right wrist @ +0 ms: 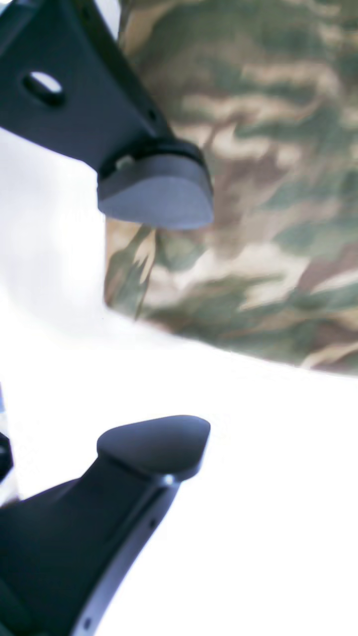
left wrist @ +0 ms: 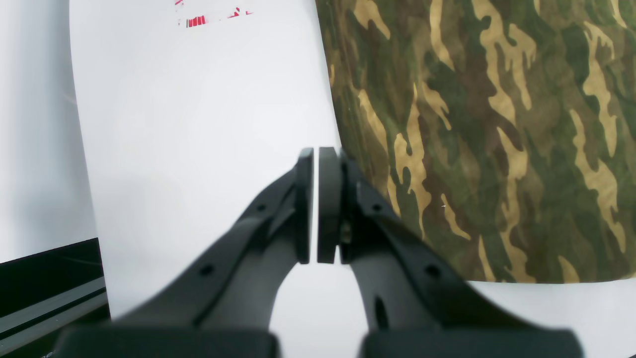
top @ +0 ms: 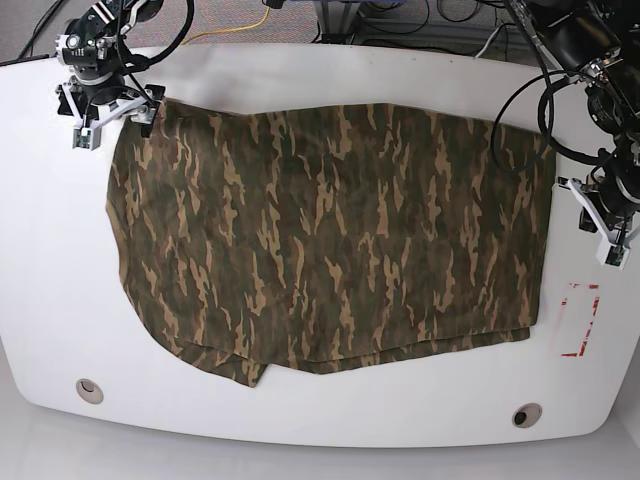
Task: Layout the t-shirt on the table in an organized manner, then fold the t-shirt properly
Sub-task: 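Move both grippers outward to the shirt's shoulder edges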
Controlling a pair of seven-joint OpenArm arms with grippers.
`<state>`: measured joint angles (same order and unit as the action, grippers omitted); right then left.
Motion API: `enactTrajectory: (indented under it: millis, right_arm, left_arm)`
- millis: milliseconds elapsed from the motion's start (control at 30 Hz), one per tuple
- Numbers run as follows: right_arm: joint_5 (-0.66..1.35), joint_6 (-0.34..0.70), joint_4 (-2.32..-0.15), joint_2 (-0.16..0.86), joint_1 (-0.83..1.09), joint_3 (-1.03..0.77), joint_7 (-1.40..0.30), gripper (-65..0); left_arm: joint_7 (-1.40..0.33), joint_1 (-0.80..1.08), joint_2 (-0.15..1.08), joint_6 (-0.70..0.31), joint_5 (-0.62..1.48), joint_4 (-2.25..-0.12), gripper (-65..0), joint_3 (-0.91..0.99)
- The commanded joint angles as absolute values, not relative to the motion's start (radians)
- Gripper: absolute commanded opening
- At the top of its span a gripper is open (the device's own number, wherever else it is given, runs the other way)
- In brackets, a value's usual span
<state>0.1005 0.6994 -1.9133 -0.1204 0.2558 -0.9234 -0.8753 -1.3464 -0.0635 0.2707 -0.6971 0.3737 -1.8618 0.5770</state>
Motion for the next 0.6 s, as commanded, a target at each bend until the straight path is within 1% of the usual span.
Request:
enactTrajectory:
  millis: [0, 100, 267, 467, 567]
  right_arm:
    - [0.11, 0.698, -1.91, -0.113, 0.255, -0.928, -0.857, -8.9]
    - [0.11, 0.698, -1.876, -0.114, 0.257, -0.928, -0.858, -8.9]
    - [0.11, 0.698, -1.825, -0.114, 0.259, -0.928, -0.858, -8.9]
    - [0.11, 0.698, -1.793, -0.127, 0.259, -0.921, -0.875, -8.9]
    - [0.11, 0.698, -1.779, -0.127, 0.259, -0.918, -0.885, -9.7]
  left_arm:
    - [-1.333, -0.074, 0.286, -0.698, 0.381, -1.88, -64.6, 0.529]
    - [-1.331, -0.056, 0.286, -0.698, 0.378, -1.879, -64.6, 0.479]
    - [-1.311, -0.042, 0.277, -0.698, 0.378, -1.874, -64.6, 0.466]
    - [-1.199, 0.015, 0.252, -0.698, 0.375, -1.874, -64.6, 0.464]
    - [-1.135, 0.033, 0.246, -0.698, 0.341, -1.874, -64.6, 0.46]
